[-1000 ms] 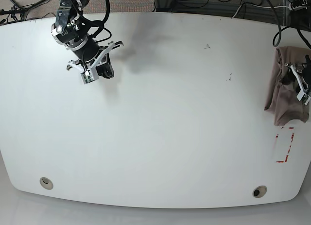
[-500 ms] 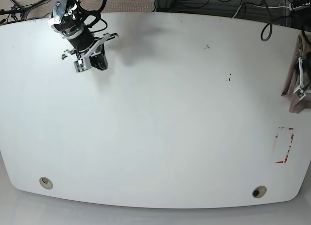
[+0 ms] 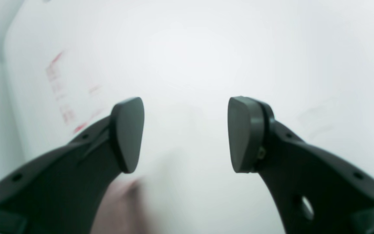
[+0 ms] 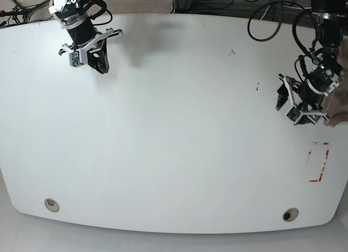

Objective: Fold the T-shirt properly

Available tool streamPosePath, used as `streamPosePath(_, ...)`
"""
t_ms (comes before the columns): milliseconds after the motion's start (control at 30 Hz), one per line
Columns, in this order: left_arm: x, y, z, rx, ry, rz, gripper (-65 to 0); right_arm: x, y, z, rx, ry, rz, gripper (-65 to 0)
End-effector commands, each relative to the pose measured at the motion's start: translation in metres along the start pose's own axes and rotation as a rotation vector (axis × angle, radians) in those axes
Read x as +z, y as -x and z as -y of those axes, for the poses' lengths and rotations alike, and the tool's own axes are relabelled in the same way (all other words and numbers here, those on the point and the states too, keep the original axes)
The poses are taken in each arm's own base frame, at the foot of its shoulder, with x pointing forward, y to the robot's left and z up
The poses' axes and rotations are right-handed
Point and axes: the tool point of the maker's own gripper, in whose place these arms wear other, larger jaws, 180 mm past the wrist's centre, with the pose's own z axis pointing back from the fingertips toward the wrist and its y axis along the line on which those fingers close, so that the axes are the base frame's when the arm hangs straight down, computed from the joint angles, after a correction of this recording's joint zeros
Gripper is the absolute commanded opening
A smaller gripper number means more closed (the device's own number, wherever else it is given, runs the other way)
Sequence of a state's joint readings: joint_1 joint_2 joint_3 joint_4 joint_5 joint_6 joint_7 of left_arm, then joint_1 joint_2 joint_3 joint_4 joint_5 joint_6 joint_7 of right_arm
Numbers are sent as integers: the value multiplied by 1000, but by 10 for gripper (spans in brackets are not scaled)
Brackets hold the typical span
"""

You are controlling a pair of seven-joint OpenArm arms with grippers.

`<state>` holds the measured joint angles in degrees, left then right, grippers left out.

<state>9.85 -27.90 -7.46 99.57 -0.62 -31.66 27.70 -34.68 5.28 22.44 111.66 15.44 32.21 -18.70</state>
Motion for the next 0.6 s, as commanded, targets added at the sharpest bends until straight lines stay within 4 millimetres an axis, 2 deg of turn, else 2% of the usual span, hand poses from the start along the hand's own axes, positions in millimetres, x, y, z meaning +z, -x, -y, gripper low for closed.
streamPosePath(0,13,-34,11,69,-53,187,-278,13,10,-1,-34,2,29,-614)
streamPosePath(133,30,-34,43,175,-73,277,-278,32,35,-4,-97,20,27,-614)
streamPosePath(300,57,-21,78,316,-121,323,-278,54,63,-13,-195,56,38,-614)
streamPosePath(400,80,-5,110,375,-89,299,-278,72,81,-18,-245,79,30,-614)
streamPosePath(433,93,2,127,404,-67,279,-278,80,89,-20,-263,89,25,-614)
streamPosePath(567,122,29,169,486,-14,180,-278,98,112,-31,-318,95,-6,-615)
